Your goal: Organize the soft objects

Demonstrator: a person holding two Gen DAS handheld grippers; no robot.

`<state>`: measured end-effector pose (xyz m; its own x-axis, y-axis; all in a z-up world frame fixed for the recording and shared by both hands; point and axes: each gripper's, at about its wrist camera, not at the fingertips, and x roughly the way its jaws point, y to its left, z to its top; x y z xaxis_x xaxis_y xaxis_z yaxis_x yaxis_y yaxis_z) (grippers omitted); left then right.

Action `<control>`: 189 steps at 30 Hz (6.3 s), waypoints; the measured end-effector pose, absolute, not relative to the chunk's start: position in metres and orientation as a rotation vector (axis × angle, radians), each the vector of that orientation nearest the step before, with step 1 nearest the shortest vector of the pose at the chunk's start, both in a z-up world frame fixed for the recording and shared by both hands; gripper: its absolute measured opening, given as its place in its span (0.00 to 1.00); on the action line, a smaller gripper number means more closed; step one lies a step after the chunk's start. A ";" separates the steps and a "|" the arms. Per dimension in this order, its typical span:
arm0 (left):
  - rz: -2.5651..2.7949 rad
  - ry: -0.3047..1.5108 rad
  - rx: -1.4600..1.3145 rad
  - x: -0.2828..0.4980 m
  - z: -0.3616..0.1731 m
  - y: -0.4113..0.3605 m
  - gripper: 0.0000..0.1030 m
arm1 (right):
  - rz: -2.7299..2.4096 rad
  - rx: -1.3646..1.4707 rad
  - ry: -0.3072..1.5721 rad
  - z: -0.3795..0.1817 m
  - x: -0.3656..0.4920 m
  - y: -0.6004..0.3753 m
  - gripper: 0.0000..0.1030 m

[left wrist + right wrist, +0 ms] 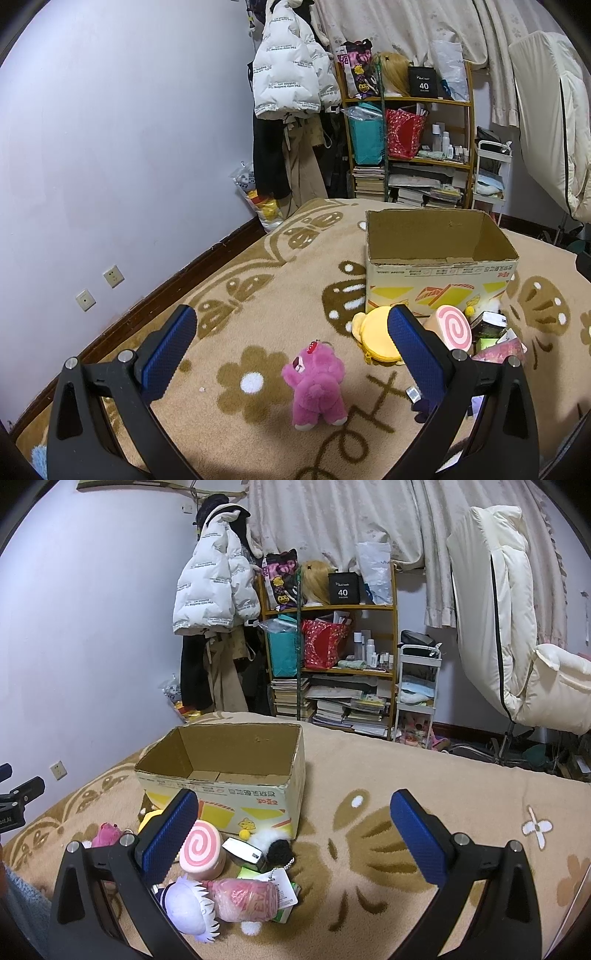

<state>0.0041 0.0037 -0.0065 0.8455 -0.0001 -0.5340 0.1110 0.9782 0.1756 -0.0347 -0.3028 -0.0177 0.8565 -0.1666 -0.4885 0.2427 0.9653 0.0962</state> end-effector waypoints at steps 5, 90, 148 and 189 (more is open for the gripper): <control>-0.065 0.565 0.207 0.003 -0.007 0.002 0.99 | -0.216 0.159 0.497 -0.017 -0.035 -0.303 1.00; -0.034 0.739 0.233 0.069 -0.030 -0.013 0.99 | -0.118 0.124 0.585 -0.044 0.003 -0.283 1.00; -0.031 1.437 0.240 0.152 -0.197 -0.021 0.95 | 0.064 0.330 0.952 -0.157 0.077 -0.292 0.65; -0.127 1.290 0.104 0.124 -0.152 -0.019 0.50 | 0.004 0.266 0.933 -0.142 0.060 -0.279 0.47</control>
<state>0.1244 -0.0186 -0.1515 0.2718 -0.0362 -0.9617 0.1525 0.9883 0.0059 0.0601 -0.2787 -0.1421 0.5979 0.1182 -0.7928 0.1115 0.9672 0.2283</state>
